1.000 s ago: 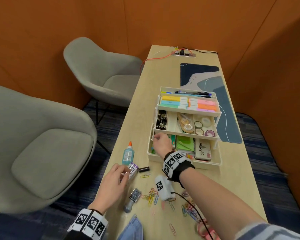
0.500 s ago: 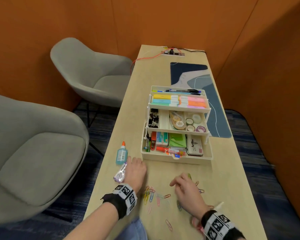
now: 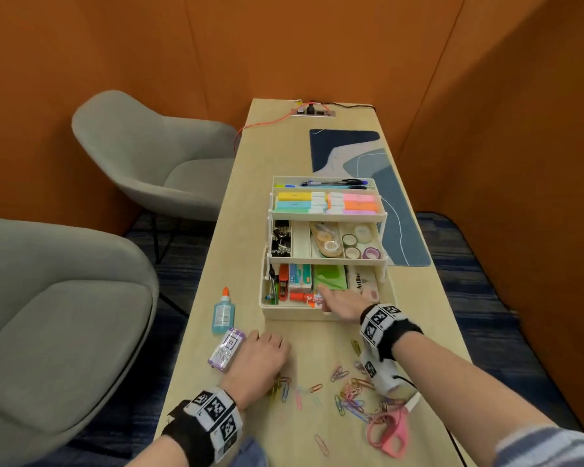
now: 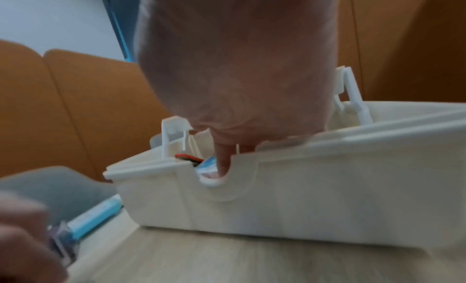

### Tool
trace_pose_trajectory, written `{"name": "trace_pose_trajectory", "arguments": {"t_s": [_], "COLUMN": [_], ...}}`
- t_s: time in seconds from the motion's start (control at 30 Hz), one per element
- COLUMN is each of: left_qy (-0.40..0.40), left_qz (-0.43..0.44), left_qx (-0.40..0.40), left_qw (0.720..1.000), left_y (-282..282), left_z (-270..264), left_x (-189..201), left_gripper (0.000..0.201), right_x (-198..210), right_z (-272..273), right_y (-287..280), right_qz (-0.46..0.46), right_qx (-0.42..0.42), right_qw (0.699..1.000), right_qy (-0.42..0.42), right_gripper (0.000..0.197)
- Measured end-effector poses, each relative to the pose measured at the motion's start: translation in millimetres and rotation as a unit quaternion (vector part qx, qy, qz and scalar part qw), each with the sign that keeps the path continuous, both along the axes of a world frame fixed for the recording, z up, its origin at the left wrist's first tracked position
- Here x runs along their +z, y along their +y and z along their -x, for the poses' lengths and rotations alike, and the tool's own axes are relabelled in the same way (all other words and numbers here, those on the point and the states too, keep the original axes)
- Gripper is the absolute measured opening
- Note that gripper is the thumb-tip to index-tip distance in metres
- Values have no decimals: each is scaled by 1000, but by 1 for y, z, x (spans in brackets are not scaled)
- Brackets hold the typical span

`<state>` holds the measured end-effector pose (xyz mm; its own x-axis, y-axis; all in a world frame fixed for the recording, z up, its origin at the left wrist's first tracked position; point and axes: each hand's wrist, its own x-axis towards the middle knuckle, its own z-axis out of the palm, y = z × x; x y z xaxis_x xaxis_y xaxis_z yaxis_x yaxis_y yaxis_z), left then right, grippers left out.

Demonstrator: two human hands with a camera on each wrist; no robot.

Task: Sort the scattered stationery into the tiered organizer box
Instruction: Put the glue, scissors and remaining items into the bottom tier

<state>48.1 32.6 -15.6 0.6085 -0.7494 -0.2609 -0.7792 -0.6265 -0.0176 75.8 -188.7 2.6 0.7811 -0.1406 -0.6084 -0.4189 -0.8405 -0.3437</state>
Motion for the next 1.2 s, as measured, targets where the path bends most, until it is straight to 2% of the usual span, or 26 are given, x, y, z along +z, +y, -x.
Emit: {"name": "trace_pose_trajectory", "arguments": {"t_s": [0.07, 0.13, 0.2, 0.27, 0.37, 0.43, 0.53, 0.67, 0.77, 0.9, 0.97, 1.03, 1.2], "left_qy": [-13, -28, -16, 29, 133, 204, 244, 233, 177, 128, 119, 121, 165], "left_qz": [75, 153, 211, 231, 186, 158, 109, 81, 69, 123, 152, 143, 94], "left_qx": [7, 41, 68, 78, 92, 126, 137, 113, 99, 101, 115, 110, 91], "left_qw": [997, 987, 975, 969, 969, 958, 954, 962, 977, 979, 975, 976, 978], "left_y": [-6, -16, -34, -59, -96, -113, -128, -137, -141, -133, -125, -118, -111], "left_z": [-2, -13, -30, -49, -74, -84, -90, -90, -86, -85, -87, -87, -86], "left_x": [15, 30, 41, 45, 38, 32, 23, 11, 5, 0, -3, -4, 0], "left_gripper": [42, 49, 45, 38, 34, 29, 30, 23, 25, 26, 30, 35, 33], "right_x": [-10, -11, -8, -7, -17, -27, -30, -9, 2, 0, -1, 2, 7], "right_z": [-6, -8, -8, -8, -15, -20, -22, -9, 8, 24, 26, 25, 16], "right_y": [-4, -8, -12, -15, -23, -27, -34, -38, -42, -45, -45, -41, -34], "right_qz": [22, 43, 39, -3, -108, -142, -165, -80, -47, -40, -73, -118, -61], "right_qx": [-2, -14, -39, -75, -132, -160, -195, -182, -187, -192, -185, -169, -97], "right_qw": [1000, 999, 998, 997, 985, 977, 967, 976, 967, 957, 959, 962, 989], "right_qy": [14, 16, 4, -7, -7, -6, -21, -90, -166, -213, -203, -179, -90], "right_gripper": [98, 95, 90, 88, 84, 84, 80, 69, 60, 54, 53, 54, 67]}}
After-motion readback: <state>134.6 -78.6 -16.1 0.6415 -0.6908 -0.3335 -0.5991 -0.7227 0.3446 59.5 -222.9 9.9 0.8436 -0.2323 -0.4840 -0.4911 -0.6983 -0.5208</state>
